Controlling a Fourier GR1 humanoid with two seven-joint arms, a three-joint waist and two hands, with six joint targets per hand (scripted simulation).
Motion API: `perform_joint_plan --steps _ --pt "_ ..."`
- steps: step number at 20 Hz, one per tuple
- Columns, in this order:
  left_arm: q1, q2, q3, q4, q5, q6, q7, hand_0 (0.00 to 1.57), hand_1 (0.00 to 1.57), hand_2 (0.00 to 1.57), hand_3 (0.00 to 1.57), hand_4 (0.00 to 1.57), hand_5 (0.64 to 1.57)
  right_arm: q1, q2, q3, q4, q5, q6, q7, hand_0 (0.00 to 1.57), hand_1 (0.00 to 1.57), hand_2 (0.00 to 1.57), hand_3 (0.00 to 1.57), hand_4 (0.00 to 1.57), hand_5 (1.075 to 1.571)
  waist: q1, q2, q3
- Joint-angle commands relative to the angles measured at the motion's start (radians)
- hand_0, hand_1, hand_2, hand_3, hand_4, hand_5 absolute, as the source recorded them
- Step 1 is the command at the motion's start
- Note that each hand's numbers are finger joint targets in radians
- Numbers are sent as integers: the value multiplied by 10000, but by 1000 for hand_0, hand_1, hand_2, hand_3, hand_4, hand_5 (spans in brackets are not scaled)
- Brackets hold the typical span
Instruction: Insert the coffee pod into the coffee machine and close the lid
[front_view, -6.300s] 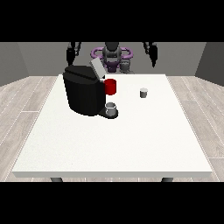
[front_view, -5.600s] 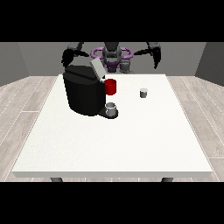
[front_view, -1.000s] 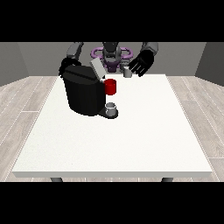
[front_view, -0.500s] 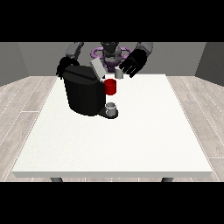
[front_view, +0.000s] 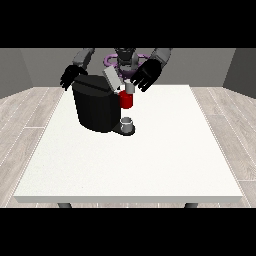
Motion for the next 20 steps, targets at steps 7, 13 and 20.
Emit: perform_joint_plan --steps 7,13,20 --pt "-311 6 -23 117 -106 -169 -242 1260 1260 1298 1208 511 1571 197 262 -34 43 13 -247 -345 0 0 0 0 537 1571 46 295 0" --pt "-406 66 -16 249 -176 -349 -155 1185 1185 1262 1197 492 1571 115 -62 -288 -98 -247 25 -65 0 0 0 0 518 1571 25 172 1" --pt "-442 -159 -79 345 -302 -284 -65 1164 1164 1239 1182 492 1571 -73 -214 -539 -13 -470 150 -107 0 0 0 0 481 1571 67 364 2"
